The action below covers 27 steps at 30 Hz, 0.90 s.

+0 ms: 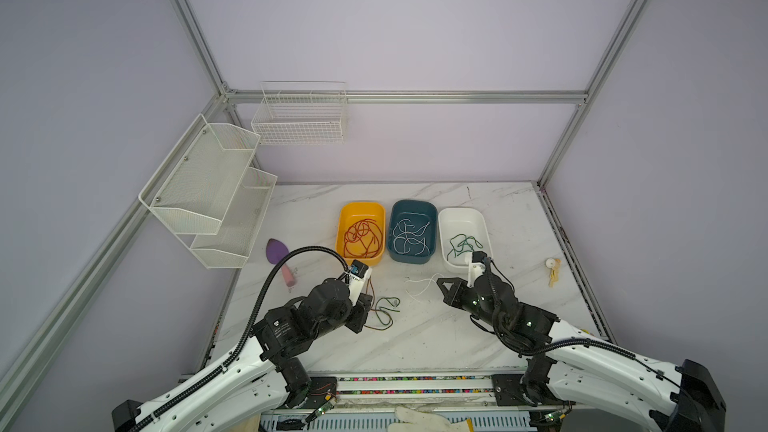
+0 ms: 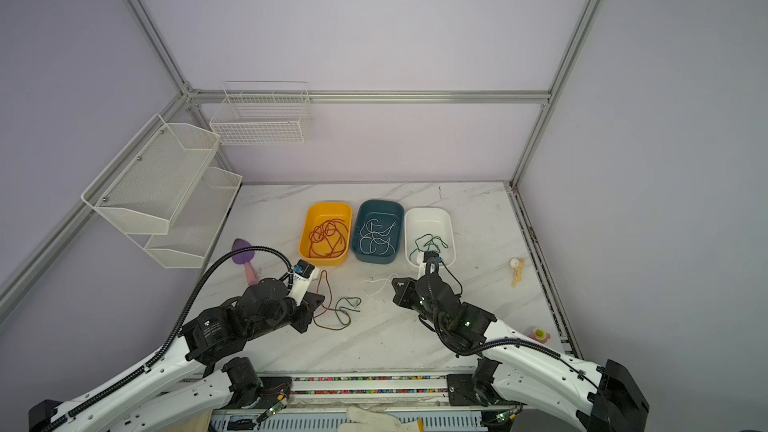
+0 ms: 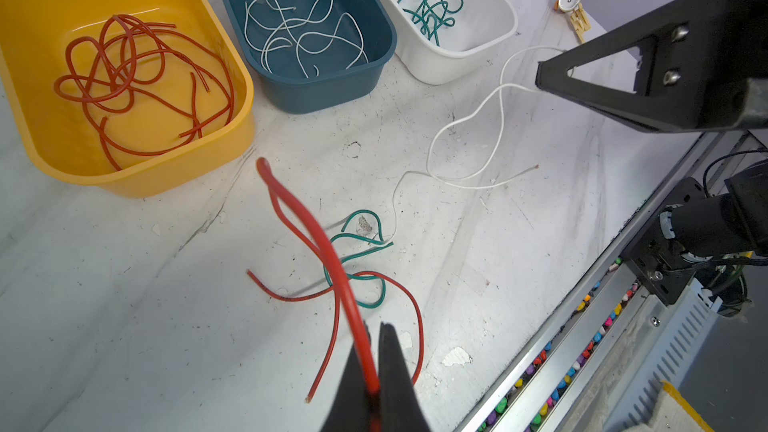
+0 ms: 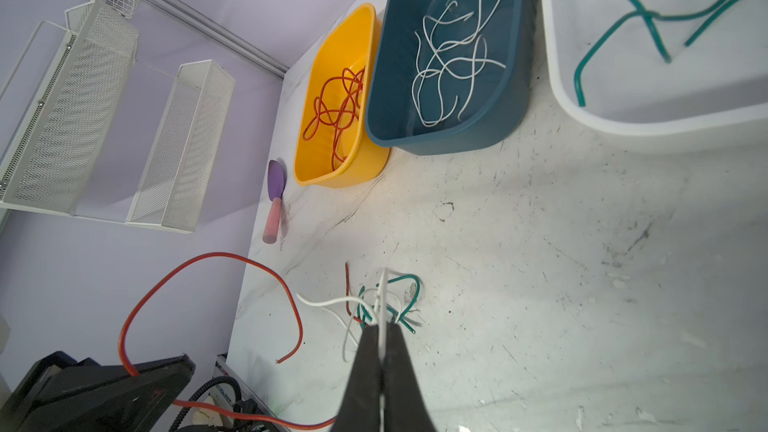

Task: Untangle the cables
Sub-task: 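Pull the white wire up and out of the tangle with the right gripper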

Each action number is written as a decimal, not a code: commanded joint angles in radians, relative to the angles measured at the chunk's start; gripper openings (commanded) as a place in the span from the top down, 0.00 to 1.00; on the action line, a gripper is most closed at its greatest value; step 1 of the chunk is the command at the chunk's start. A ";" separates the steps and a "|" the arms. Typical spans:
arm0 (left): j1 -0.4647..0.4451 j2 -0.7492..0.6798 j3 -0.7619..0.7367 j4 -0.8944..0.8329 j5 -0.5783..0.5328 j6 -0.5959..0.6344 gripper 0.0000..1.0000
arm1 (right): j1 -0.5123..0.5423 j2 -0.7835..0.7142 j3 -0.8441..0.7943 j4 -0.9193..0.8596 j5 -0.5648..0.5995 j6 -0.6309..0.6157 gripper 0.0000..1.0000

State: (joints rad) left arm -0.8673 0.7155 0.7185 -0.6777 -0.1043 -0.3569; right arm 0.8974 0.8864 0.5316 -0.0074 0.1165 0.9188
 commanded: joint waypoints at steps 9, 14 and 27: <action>-0.005 0.019 0.027 0.003 0.011 -0.002 1.00 | -0.013 -0.090 0.280 -0.330 0.166 -0.182 1.00; -0.006 0.021 0.029 0.003 0.014 -0.002 1.00 | -0.012 -0.104 0.368 -0.384 0.171 -0.228 1.00; -0.006 0.026 0.029 0.002 0.017 -0.002 1.00 | -0.012 0.017 0.586 -0.403 0.236 -0.381 1.00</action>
State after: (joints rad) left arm -0.8673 0.7425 0.7185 -0.6807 -0.1001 -0.3569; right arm 0.8898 0.8783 1.0649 -0.4011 0.3107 0.6025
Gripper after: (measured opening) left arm 0.048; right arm 0.050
